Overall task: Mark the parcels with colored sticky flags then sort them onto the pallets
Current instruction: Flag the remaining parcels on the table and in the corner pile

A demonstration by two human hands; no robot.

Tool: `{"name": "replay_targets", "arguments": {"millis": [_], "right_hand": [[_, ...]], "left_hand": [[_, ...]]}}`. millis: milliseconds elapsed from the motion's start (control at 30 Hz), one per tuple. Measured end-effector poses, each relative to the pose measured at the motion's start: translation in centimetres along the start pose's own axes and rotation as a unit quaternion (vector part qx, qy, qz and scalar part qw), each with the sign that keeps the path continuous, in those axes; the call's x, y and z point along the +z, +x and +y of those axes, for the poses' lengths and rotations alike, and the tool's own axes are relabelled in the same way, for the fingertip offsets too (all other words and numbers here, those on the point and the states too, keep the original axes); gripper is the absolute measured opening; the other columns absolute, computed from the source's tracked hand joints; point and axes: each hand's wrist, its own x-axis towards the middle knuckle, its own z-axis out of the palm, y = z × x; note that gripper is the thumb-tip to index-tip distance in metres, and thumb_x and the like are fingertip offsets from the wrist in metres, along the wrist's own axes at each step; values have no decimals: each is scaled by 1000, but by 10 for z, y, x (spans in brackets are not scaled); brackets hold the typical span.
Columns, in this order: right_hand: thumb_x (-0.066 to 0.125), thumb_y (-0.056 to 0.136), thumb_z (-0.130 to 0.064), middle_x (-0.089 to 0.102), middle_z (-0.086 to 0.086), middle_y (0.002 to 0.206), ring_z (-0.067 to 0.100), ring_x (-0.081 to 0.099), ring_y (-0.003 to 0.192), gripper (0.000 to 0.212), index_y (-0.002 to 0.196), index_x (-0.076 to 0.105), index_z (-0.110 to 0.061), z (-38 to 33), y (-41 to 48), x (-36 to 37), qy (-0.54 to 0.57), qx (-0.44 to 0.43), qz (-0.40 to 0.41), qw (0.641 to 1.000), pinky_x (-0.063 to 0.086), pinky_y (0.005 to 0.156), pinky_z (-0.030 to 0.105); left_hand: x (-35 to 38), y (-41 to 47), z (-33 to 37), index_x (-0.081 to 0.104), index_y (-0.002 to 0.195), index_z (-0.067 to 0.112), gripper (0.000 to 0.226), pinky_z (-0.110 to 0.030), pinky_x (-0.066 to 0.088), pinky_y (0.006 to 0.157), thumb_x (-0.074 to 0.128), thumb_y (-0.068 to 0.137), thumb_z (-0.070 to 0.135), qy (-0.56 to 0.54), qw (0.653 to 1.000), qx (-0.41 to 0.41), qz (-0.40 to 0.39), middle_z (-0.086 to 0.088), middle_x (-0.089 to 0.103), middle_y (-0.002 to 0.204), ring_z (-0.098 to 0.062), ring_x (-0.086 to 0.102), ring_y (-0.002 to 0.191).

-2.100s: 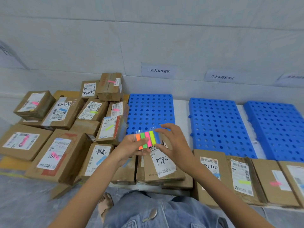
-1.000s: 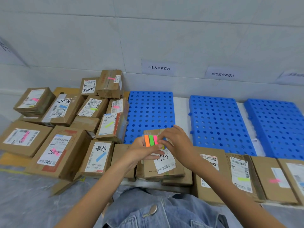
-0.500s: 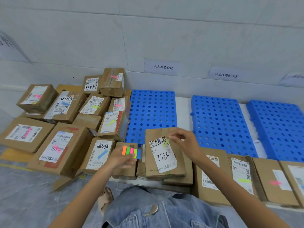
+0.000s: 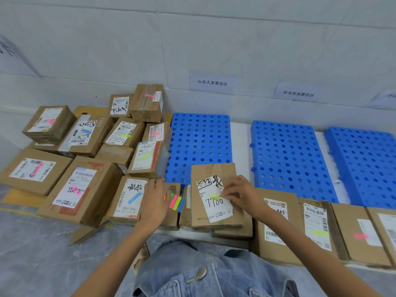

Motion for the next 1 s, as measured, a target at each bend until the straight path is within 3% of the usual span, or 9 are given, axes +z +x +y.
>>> {"name": "replay_targets", "arguments": {"millis": [67,167,300,367,467,600,733,867,1000], "right_hand": [[75,77,-17,63,-7,105,9,45,102,17,92,75,-22,-1,-2,0,4,14,19,1000,33,86,13],[71,82,-19,49,-8,127,8,38,120,30,104,64,-38,-3,-8,0,66,101,99,988,26,101,17],[59,89,-40,34,-8,141,12,33,132,37,123,49,-48,-9,-10,12,160,208,66,963,32,110,37],[58,90,-39,37,-13,136,11,39,128,41,126,45,-52,-20,-5,19,203,200,61,957,40,106,39],[53,93,-27,39,-9,136,7,46,122,41,126,46,-51,-44,23,18,260,177,94,945,48,98,31],[42,97,-9,30,-5,147,9,20,139,50,130,44,-47,-84,85,5,264,156,99,947,25,115,35],[39,96,-4,21,-9,152,-5,10,135,51,128,48,-42,-137,158,-1,314,120,95,937,25,107,24],[44,94,-3,33,-4,147,17,40,130,53,118,54,-49,-184,241,5,381,91,64,918,51,88,28],[46,96,-10,46,-5,136,12,53,115,49,134,38,-41,-235,328,28,399,57,43,914,53,85,28]], "left_hand": [[2,2,14,48,127,15,33,-25,41,85,52,94,20,-89,995,0,-32,1,47,121,-15,47,112],[12,5,36,54,104,23,11,-18,40,71,50,95,28,-177,975,-13,-132,12,54,99,-12,55,92],[17,2,60,50,122,21,27,-15,47,76,49,96,31,-263,925,-73,-265,8,58,109,-11,57,100],[15,4,65,53,118,23,25,-22,50,84,54,94,29,-296,920,-76,-244,9,60,110,-12,59,104],[-5,20,60,55,105,33,17,-16,48,79,61,89,29,-343,921,-71,-172,17,62,105,-6,60,103],[-58,57,49,59,114,31,28,-8,47,67,66,86,31,-416,904,-71,-74,7,63,110,2,60,93],[-124,101,19,47,124,31,45,-14,49,67,69,84,31,-493,863,-101,-43,10,61,109,4,63,86],[-188,150,-34,36,135,29,59,-35,56,79,66,84,31,-522,837,-151,-56,-1,61,121,-16,66,96],[-254,217,-89,35,130,31,52,-37,56,72,64,87,27,-557,811,-176,21,-4,65,112,-22,67,92]]}}
